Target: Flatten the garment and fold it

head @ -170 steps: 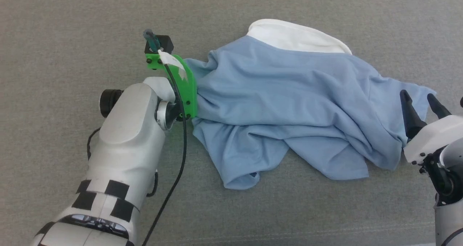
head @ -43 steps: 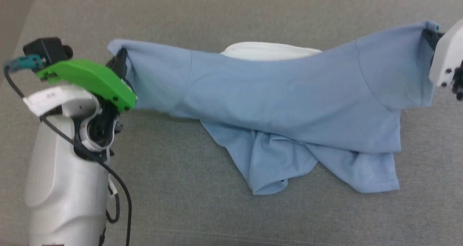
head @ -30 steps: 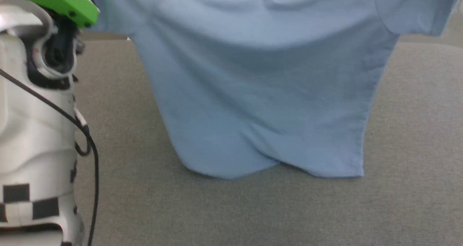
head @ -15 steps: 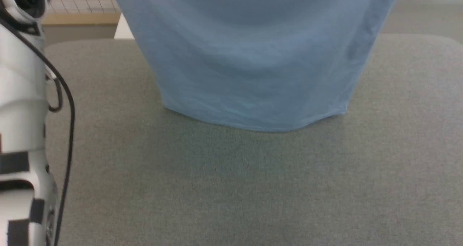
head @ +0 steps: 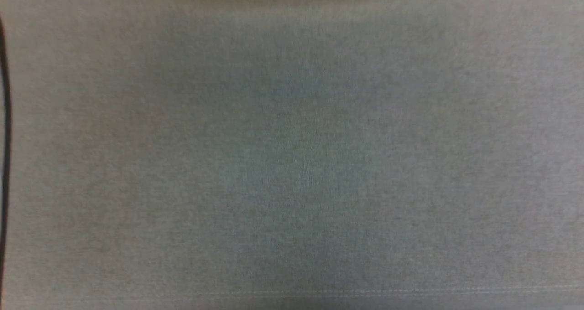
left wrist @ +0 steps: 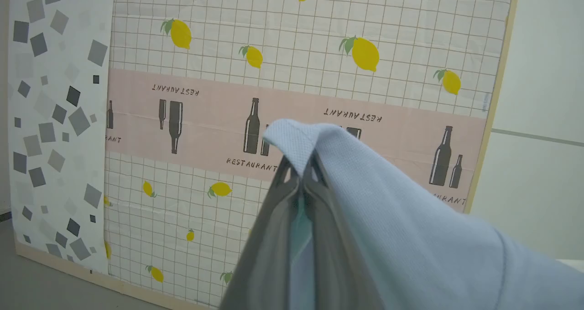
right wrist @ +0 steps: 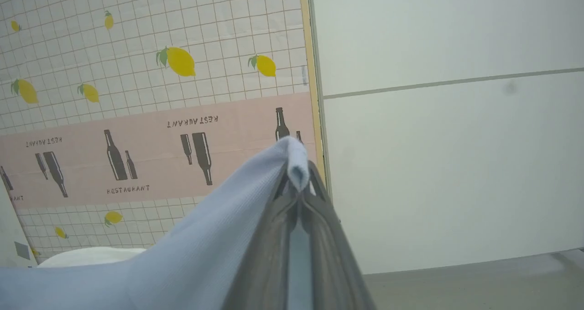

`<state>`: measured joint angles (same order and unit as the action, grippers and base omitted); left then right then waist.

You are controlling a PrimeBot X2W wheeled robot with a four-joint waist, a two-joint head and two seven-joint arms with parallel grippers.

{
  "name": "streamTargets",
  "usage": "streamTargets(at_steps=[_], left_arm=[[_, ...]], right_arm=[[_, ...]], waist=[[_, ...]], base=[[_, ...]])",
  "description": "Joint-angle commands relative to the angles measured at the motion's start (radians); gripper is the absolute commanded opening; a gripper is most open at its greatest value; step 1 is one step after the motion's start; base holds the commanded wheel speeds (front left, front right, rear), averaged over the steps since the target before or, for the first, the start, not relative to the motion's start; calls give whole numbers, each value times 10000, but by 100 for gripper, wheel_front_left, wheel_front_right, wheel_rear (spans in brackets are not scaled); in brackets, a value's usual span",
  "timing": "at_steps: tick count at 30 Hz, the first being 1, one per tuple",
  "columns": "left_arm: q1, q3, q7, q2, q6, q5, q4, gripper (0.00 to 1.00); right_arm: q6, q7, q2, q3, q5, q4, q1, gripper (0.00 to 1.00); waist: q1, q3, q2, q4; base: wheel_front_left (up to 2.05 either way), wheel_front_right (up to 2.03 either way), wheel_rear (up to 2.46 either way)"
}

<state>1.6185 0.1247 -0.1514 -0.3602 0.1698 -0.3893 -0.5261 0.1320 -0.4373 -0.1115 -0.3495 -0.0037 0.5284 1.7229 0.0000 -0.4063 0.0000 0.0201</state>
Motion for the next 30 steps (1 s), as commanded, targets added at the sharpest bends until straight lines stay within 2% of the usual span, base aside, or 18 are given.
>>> streamTargets(at_steps=[1,9,16,22,30], left_arm=[[174,-55,261,-56,59,83,-173,0],[316,-372,1602,82,-140,-245,-985,0],[-69,-383,2330,348,-433,-496,-1808,0],[-1213,-452,3070,713,-998,-935,-2691,0],[-4181,-640,3749,1465,-1920,-1712,-3692,0]], right_arm=[[-13,267,103,-112,-161,194,244,0],[-13,981,281,-194,-351,1246,936,0],[-13,1294,161,386,300,1916,432,0],[-13,1601,-182,1341,1613,1950,-1172,0],[-13,1934,-744,2650,3898,1255,-5131,0]], waist=[[0,-1272,0,66],[0,-2088,0,-119],[0,-2178,0,-369],[0,-1484,0,-586],[0,562,0,-827]], base=[[0,0,0],[0,0,0],[0,0,0],[0,0,0],[0,0,0]])
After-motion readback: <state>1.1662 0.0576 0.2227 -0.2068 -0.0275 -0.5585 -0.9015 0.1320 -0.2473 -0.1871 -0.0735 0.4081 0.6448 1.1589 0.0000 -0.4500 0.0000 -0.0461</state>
